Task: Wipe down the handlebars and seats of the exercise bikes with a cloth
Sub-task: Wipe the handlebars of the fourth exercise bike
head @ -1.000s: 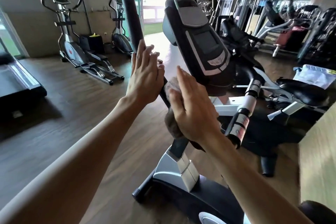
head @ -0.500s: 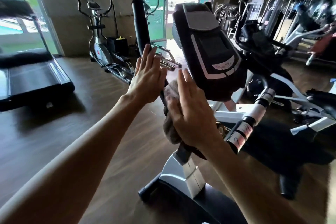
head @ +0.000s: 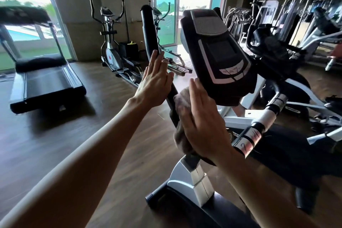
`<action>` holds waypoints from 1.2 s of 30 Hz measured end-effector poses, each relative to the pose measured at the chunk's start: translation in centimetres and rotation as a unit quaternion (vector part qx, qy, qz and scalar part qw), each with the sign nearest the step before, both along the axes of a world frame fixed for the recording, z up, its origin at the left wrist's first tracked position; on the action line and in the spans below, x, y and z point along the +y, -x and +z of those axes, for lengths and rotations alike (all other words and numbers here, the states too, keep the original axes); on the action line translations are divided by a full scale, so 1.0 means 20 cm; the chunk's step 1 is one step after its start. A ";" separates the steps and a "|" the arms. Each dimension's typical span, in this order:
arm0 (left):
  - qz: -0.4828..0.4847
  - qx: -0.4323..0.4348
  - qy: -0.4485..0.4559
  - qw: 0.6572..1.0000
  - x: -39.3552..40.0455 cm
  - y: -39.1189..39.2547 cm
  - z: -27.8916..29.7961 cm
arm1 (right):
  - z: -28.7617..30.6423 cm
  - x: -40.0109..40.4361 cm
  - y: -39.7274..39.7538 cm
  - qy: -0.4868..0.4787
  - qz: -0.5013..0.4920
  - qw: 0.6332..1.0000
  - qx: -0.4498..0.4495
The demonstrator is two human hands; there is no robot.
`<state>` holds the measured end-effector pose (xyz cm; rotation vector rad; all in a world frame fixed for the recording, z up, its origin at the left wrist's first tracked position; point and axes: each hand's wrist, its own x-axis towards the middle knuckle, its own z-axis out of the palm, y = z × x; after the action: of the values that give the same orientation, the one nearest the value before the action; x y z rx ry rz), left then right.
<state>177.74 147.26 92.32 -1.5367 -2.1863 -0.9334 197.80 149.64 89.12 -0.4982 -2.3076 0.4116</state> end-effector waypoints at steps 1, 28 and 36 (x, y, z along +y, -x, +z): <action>0.001 0.005 0.000 1.000 0.00 0.00 0.00 | 0.03 0.02 0.05 0.007 -0.011 1.000 -0.004; 0.085 -0.064 0.134 0.985 -0.05 -0.51 0.08 | -0.33 -0.05 -0.53 0.001 -0.097 0.994 -0.047; 0.139 -0.017 0.136 0.981 -0.03 -0.55 0.00 | -0.26 0.24 -0.67 -0.109 0.076 0.964 -0.230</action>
<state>188.69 146.59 92.26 -1.2787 -2.5542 -0.5978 211.30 154.49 83.86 -0.3315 -2.8110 0.1131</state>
